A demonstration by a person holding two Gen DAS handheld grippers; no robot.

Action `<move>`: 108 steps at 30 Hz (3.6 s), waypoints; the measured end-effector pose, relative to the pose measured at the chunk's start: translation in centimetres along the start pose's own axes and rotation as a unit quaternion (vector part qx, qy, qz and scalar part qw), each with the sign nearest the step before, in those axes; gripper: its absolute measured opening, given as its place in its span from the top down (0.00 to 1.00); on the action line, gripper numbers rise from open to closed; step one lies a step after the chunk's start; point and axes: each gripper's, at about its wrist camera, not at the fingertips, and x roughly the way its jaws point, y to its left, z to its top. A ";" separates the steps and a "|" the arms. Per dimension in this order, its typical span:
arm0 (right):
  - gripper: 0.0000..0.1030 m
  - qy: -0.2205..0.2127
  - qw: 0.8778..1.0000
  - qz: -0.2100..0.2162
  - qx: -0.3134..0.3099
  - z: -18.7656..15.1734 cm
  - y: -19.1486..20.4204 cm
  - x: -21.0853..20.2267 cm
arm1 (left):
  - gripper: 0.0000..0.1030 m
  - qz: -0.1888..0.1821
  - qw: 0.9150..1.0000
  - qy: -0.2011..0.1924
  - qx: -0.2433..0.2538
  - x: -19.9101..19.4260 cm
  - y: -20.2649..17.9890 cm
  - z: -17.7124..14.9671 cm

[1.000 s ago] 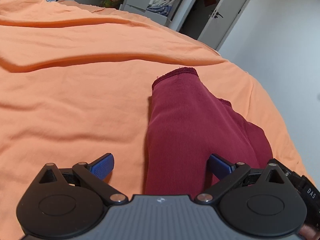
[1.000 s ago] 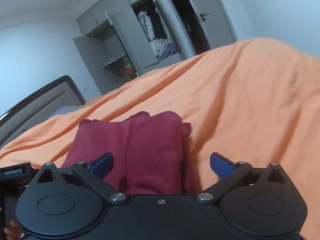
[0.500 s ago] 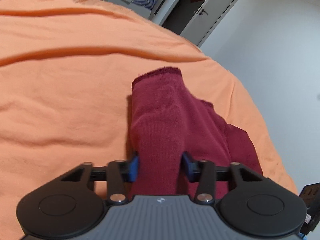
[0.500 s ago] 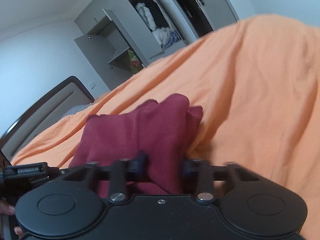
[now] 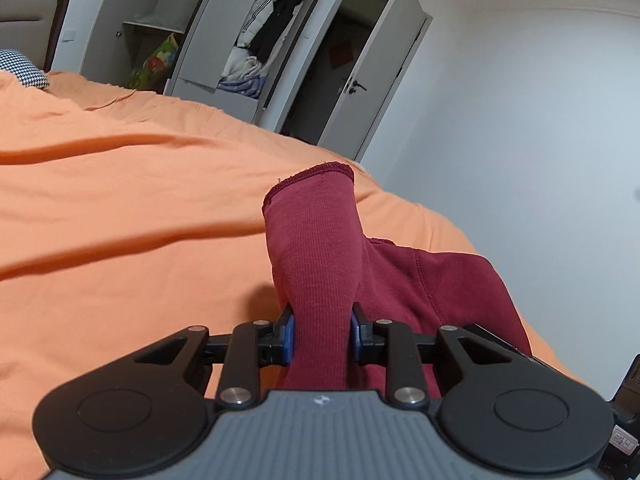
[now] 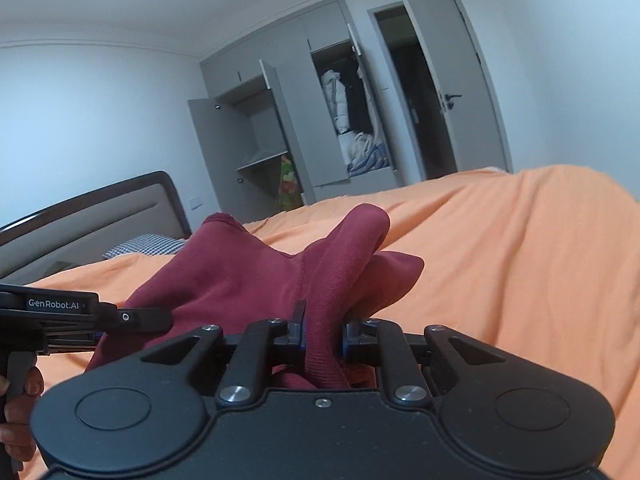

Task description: Fold small clothes

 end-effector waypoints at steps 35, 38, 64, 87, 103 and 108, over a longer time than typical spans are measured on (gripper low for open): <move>0.01 -0.027 0.995 -0.073 -0.060 -4.1 4.4 -11.2 | 0.00 0.124 0.990 -0.040 0.045 -10.7 -2.5 -5.6; 0.01 -0.028 0.995 -0.079 -0.061 -5.4 5.0 -13.0 | 0.00 0.136 0.988 -0.047 0.052 -12.5 -2.6 -7.0; 0.01 0.020 0.993 -0.106 -0.057 -10.6 4.1 -15.9 | 0.00 0.147 0.986 -0.013 0.072 -14.0 -2.2 -13.0; 0.01 0.033 0.992 -0.106 -0.054 -10.9 3.6 -15.2 | 0.00 0.153 0.986 0.001 0.071 -13.1 -2.0 -13.1; 0.01 0.035 0.992 -0.107 -0.052 -10.9 3.5 -15.1 | 0.00 0.153 0.986 0.003 0.071 -13.1 -2.0 -13.1; 0.01 0.037 0.992 -0.106 -0.051 -10.9 3.5 -15.0 | 0.00 0.153 0.986 0.005 0.071 -13.0 -1.9 -13.1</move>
